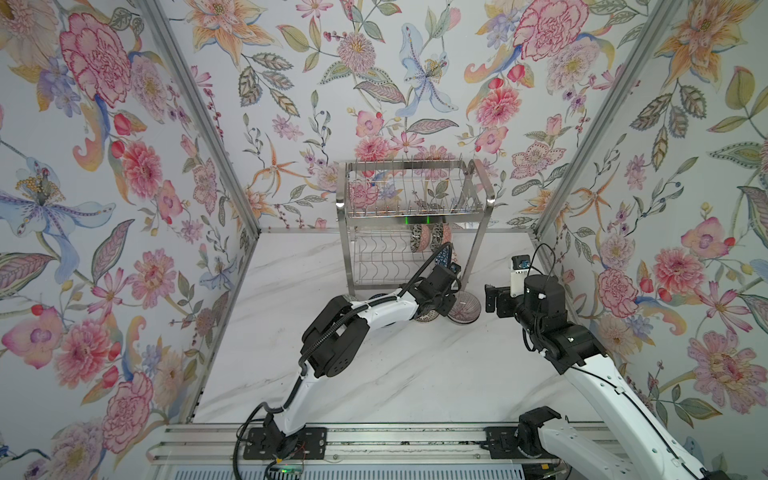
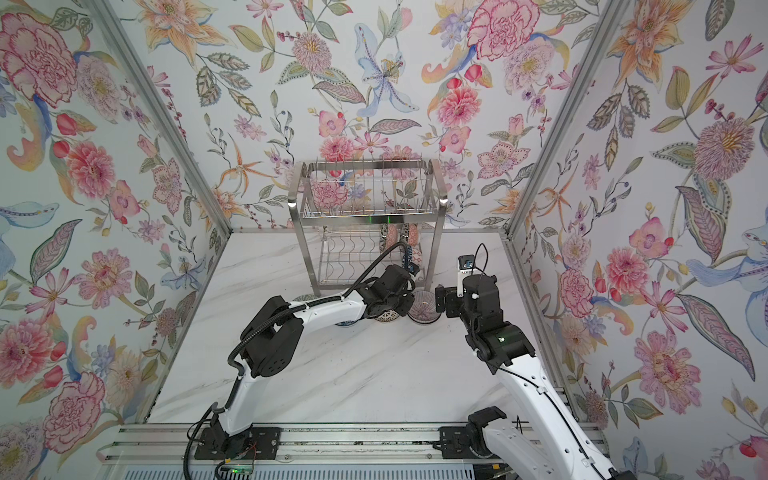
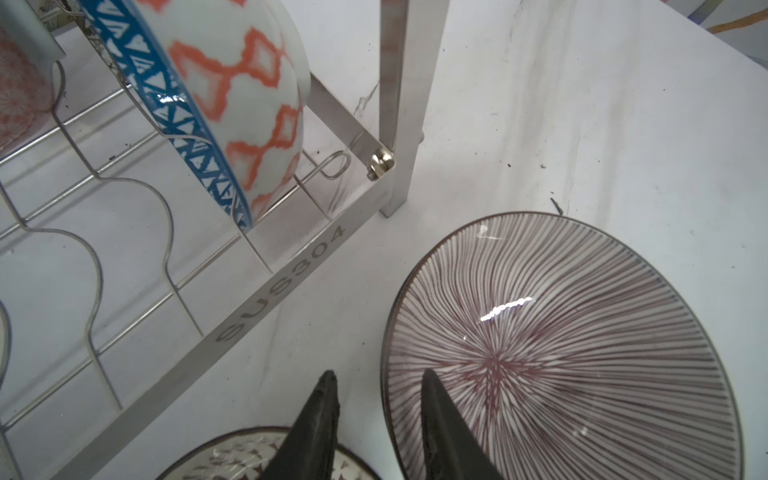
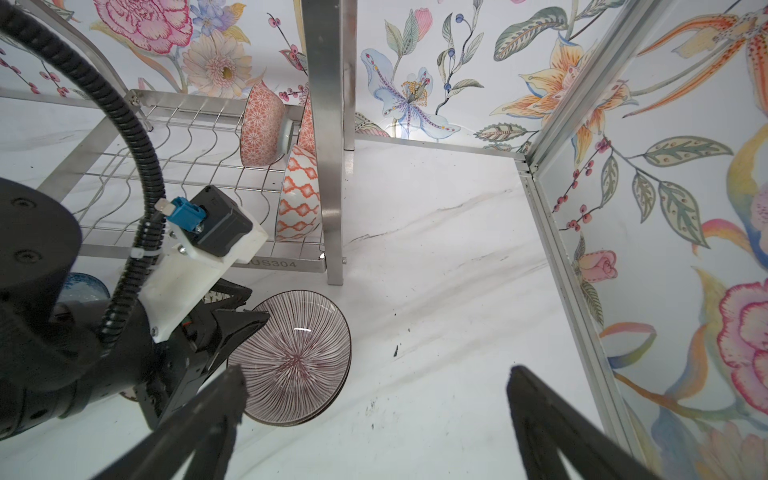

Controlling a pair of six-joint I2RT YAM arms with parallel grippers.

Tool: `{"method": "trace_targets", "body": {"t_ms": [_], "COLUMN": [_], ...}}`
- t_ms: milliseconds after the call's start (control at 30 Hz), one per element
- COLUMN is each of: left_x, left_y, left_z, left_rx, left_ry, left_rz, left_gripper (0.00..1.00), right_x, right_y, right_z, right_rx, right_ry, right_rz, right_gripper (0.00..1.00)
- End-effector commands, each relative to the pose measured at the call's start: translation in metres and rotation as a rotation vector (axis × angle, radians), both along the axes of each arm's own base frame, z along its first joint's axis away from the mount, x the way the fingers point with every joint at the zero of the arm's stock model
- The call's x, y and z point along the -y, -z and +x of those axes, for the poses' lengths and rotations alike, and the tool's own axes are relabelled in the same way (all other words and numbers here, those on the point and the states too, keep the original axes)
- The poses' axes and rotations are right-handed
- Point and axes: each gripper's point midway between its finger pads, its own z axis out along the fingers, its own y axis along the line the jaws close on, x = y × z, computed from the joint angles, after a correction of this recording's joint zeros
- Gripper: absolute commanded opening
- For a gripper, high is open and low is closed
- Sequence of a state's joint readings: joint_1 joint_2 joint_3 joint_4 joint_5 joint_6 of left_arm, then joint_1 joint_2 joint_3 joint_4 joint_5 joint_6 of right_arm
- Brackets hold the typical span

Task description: Load the bowls into the dish rack

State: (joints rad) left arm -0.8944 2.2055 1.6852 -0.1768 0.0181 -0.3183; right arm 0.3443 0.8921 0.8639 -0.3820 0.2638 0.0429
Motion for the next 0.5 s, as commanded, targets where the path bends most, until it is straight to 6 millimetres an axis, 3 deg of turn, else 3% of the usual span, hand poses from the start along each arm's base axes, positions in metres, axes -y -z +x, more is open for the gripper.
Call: {"method": "trace_targets", "body": {"t_ms": [0, 467], "left_x": [0.0048, 0.0114], "left_y": [-0.0017, 0.0011], "left_z": [0.0007, -0.0046], "left_rx": [0.015, -0.016], "left_ry": [0.006, 0.028], "left_rz": [0.017, -0.016], "left_gripper": [0.36, 0.16], "right_x": [0.0013, 0.0026], "right_y": [-0.0032, -0.0037], "right_z": [-0.0028, -0.0026], "right_rx": [0.003, 0.006], "right_ry": [0.005, 0.01], "right_rz": [0.022, 0.025], "right_gripper": [0.99, 0.99]}}
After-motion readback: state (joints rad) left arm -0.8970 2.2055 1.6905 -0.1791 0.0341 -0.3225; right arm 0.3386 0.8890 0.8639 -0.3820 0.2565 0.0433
